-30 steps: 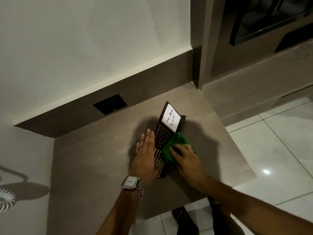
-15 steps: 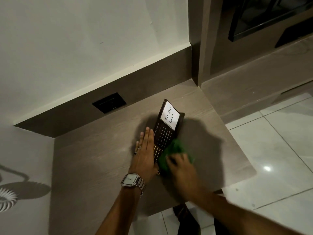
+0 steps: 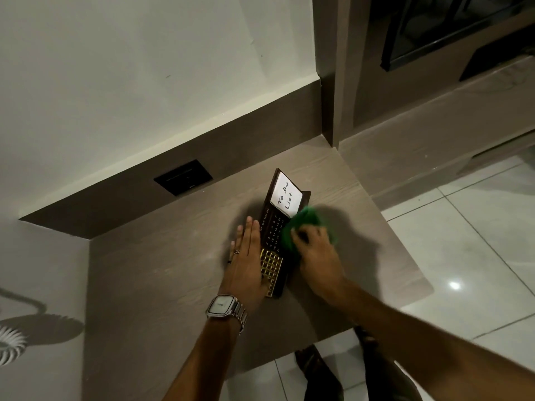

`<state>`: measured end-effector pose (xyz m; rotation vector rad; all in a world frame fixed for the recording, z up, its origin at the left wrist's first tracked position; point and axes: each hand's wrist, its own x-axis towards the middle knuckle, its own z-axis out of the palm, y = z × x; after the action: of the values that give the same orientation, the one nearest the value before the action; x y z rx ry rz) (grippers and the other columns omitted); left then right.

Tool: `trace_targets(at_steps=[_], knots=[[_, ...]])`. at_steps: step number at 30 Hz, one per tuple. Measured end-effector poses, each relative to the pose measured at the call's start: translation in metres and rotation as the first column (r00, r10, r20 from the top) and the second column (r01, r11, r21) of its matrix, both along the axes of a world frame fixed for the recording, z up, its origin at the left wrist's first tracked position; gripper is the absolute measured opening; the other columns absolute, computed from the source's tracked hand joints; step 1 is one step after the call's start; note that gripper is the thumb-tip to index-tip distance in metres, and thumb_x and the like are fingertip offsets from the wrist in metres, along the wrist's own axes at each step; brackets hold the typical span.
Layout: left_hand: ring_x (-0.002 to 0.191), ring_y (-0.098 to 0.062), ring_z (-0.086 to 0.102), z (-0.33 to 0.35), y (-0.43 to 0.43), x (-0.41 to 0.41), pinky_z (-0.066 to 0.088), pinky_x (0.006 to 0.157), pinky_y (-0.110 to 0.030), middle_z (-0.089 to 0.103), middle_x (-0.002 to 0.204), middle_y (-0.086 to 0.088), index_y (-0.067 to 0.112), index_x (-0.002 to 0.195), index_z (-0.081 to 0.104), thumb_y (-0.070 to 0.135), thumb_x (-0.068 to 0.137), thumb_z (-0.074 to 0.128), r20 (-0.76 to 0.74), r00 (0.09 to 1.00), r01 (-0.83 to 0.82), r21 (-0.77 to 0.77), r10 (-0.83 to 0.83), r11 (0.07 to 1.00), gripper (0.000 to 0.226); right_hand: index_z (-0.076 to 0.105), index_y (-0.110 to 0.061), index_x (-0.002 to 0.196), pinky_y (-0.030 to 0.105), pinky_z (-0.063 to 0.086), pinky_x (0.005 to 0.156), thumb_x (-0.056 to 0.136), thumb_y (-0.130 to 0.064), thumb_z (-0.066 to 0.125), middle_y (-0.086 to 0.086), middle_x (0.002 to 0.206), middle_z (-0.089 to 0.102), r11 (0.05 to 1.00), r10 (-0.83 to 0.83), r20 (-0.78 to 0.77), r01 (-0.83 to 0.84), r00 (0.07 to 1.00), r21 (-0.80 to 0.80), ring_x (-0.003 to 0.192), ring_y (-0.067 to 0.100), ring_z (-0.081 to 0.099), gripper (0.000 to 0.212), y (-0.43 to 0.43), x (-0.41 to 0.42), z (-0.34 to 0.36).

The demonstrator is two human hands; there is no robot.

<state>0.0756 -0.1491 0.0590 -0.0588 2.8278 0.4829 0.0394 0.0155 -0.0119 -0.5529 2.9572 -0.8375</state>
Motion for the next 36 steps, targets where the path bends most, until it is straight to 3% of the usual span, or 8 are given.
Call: trace_targets(at_steps=[5,8,13,21,26,29,33,36], knots=[[0.145,-0.016,-0.025,0.0,0.001,-0.002,-0.008,0.12,-0.041,-0.03,0.155,0.007,0.028,0.142,-0.028,0.017,0.079,0.073,0.008,1.0,0.004,0.015,-0.005,1.0,0.119,0.061,-0.017,0.121,0.035,0.055,0.066,0.058,-0.018,0.085,0.008,0.116,0.058,0.935,0.354,-0.047,-0.355,0.934,-0.016,0.103,0.025,0.047,0.067,0.0,0.077,-0.015],[0.145,-0.016,-0.025,-0.001,0.001,-0.001,-0.006,0.121,-0.041,-0.028,0.158,0.006,0.024,0.147,-0.024,0.014,0.077,0.074,0.004,1.0,0.008,0.007,-0.008,1.0,0.121,0.062,-0.014,0.123,0.042,0.055,0.072,0.065,-0.009,0.081,0.013,0.118,0.058,0.98,0.199,-0.046,-0.199,0.979,0.012,0.104,0.033,0.052,0.062,0.004,0.024,-0.009],[0.147,-0.016,-0.022,0.0,0.002,-0.001,-0.005,0.122,-0.041,-0.026,0.159,0.006,0.026,0.147,-0.023,0.009,0.076,0.074,-0.003,1.0,-0.013,-0.004,0.013,1.0,0.122,0.053,-0.014,0.132,0.046,0.048,0.091,0.076,-0.004,0.069,0.014,0.129,0.045,0.994,-0.073,-0.068,0.078,0.995,0.079,0.118,0.033,0.037,0.059,0.013,-0.066,0.004],[0.146,-0.017,-0.023,0.003,0.004,-0.002,-0.008,0.12,-0.041,-0.026,0.159,0.004,0.026,0.144,-0.026,0.014,0.078,0.073,0.01,1.0,-0.011,0.016,0.01,1.0,0.119,0.057,-0.012,0.127,0.04,0.055,0.07,0.066,-0.019,0.083,0.013,0.119,0.055,0.948,0.314,-0.069,-0.309,0.947,0.07,0.103,0.03,0.05,0.066,0.001,0.052,-0.016],[0.147,-0.017,-0.022,0.004,0.006,0.0,-0.009,0.12,-0.038,-0.027,0.158,0.004,0.026,0.145,-0.026,0.007,0.078,0.07,-0.019,1.0,-0.006,-0.007,0.006,1.0,0.119,0.047,-0.018,0.137,0.043,0.051,0.083,0.082,-0.012,0.069,0.014,0.131,0.045,0.987,0.021,-0.091,-0.006,0.996,0.158,0.115,0.033,0.041,0.059,0.015,-0.041,-0.001],[0.147,-0.017,-0.021,0.005,0.007,0.0,-0.007,0.12,-0.038,-0.024,0.16,0.004,0.024,0.148,-0.022,0.008,0.077,0.072,0.005,1.0,-0.024,0.011,0.024,1.0,0.119,0.046,-0.015,0.136,0.043,0.052,0.083,0.082,-0.009,0.067,0.014,0.13,0.042,0.985,-0.009,-0.083,0.023,0.997,0.171,0.115,0.033,0.039,0.058,0.011,-0.057,0.002],[0.147,-0.017,-0.021,0.004,0.007,-0.002,-0.004,0.122,-0.042,-0.025,0.159,0.004,0.022,0.149,-0.02,0.013,0.077,0.075,-0.002,0.999,-0.039,0.029,0.039,0.999,0.119,0.06,-0.014,0.123,0.038,0.055,0.065,0.061,-0.015,0.085,0.009,0.118,0.044,0.986,0.165,-0.05,-0.163,0.985,0.047,0.099,0.027,0.044,0.068,-0.007,0.035,-0.018],[0.147,-0.018,-0.021,0.003,0.006,-0.001,-0.004,0.122,-0.043,-0.024,0.16,0.003,0.021,0.15,-0.019,0.02,0.077,0.076,0.012,0.999,-0.035,0.034,0.035,0.999,0.12,0.056,-0.017,0.127,0.038,0.056,0.07,0.064,-0.023,0.084,0.007,0.12,0.048,0.92,0.391,-0.043,-0.389,0.919,0.058,0.104,0.026,0.046,0.069,0.001,0.063,-0.028]])
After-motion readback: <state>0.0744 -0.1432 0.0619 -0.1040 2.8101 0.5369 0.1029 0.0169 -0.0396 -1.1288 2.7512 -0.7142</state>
